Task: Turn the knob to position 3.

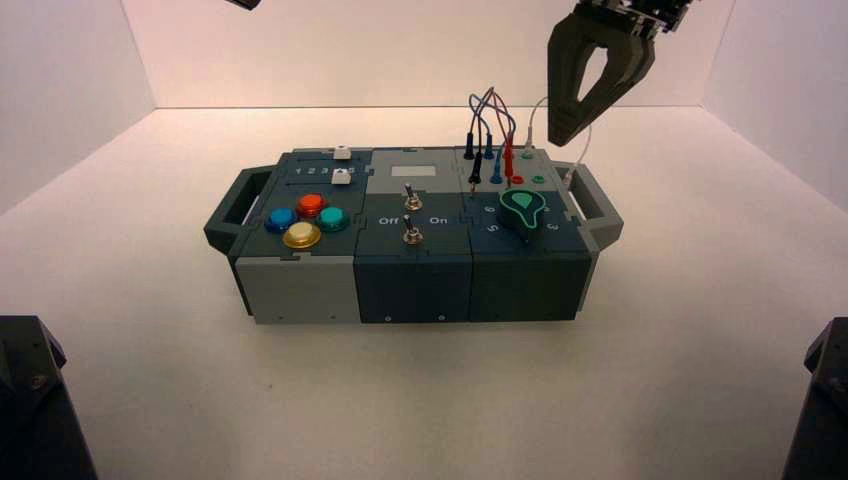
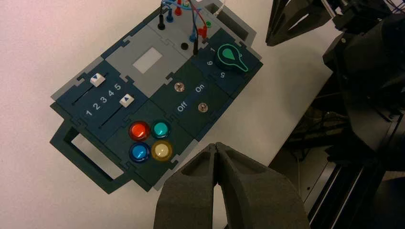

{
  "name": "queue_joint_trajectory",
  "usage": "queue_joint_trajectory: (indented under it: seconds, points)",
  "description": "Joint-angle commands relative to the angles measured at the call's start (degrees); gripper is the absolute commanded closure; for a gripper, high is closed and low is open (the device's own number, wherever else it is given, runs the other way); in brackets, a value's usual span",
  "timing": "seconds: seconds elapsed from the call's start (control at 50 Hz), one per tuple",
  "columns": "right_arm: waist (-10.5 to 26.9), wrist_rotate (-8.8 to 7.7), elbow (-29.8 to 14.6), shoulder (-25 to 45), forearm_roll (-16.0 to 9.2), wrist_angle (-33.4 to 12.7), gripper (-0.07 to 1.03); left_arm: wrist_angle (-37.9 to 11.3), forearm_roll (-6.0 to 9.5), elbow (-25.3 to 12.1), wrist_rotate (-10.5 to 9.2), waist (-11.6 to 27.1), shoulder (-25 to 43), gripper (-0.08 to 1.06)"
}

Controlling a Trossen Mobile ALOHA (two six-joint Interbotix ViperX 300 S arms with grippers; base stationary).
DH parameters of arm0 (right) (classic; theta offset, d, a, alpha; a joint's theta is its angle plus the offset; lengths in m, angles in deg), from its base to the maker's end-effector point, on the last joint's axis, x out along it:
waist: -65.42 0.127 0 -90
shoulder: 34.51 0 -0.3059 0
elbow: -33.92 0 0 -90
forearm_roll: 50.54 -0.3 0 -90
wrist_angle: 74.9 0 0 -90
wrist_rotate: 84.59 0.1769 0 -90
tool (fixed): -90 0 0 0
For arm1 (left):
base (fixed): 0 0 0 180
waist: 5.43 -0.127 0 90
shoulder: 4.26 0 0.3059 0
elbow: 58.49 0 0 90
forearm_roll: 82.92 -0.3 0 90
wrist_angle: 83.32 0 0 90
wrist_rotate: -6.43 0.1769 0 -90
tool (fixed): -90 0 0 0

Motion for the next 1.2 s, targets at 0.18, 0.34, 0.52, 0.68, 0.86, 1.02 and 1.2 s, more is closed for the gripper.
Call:
queue_joint_trajectory:
  seconds: [0.18,0.34,0.52,0.68,0.86,1.02,1.2]
  points:
    - [0.26,0.44,-0.26,2.02,-3.96,1.41,0.98,0.35,0.09,-0.88,-0.09,0.26,0.09,1.01]
    - [0.18,1.76,0.70,4.04,-4.22,3.60,0.98,0.44,0.09,-0.97,-0.09,0.26,0.00,1.01]
    - [0.18,2.11,1.41,6.06,-4.39,6.06,0.98,0.35,0.09,-0.97,-0.09,0.26,0.18,1.01]
    - [0.18,1.67,1.41,7.82,-4.39,7.12,0.98,0.44,0.09,-1.05,-0.09,0.26,0.18,1.01]
    - [0.26,1.32,0.88,9.58,-4.31,7.56,0.98,0.35,0.09,-0.97,-0.09,0.26,0.18,1.01]
    - [0.26,1.14,0.44,10.90,-4.31,8.09,0.98,0.44,0.09,-1.05,-0.09,0.26,0.18,1.01]
    - [1.05,0.97,-0.35,12.30,-4.31,8.44,0.98,0.44,0.09,-1.05,-0.09,0.26,0.26,1.01]
